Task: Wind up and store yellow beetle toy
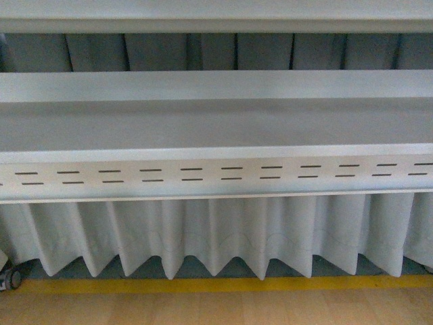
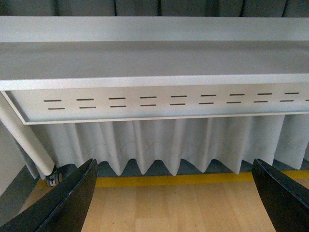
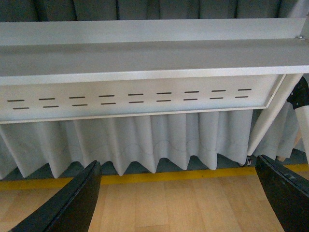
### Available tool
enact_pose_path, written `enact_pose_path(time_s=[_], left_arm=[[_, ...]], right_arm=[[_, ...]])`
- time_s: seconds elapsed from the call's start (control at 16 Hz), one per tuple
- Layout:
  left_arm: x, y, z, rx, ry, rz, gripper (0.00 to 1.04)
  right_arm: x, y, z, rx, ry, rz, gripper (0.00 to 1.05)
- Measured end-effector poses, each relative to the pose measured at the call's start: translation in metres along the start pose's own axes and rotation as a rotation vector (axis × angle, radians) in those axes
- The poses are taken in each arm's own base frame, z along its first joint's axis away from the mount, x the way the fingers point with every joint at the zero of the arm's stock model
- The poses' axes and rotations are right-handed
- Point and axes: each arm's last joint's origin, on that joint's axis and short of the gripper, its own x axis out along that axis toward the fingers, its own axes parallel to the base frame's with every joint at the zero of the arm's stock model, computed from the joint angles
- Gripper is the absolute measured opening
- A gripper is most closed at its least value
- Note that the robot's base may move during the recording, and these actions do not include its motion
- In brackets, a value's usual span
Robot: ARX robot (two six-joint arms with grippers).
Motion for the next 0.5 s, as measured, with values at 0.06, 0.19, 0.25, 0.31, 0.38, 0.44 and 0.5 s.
enact_pose_path(time_s=[0.06,0.19,0.25,0.31,0.38,0.44,0.5], left_arm=[[0.0,0.0,0.0,0.0,0.0,0.0,0.98],[0.0,0.0,0.0,0.0,0.0,0.0,0.98],[0.0,0.0,0.0,0.0,0.0,0.0,0.98],[0.0,0.0,0.0,0.0,0.0,0.0,0.98],[0.0,0.0,0.0,0.0,0.0,0.0,0.98],[0.0,0.0,0.0,0.0,0.0,0.0,0.98],[0.0,0.0,0.0,0.0,0.0,0.0,0.98]], right_arm=[[0.0,0.0,0.0,0.0,0.0,0.0,0.98],[0.0,0.0,0.0,0.0,0.0,0.0,0.98],[0.0,0.0,0.0,0.0,0.0,0.0,0.98],[0.0,0.0,0.0,0.0,0.0,0.0,0.98],[0.0,0.0,0.0,0.0,0.0,0.0,0.98],[0.0,0.0,0.0,0.0,0.0,0.0,0.98],[0.0,0.0,0.0,0.0,0.0,0.0,0.98]])
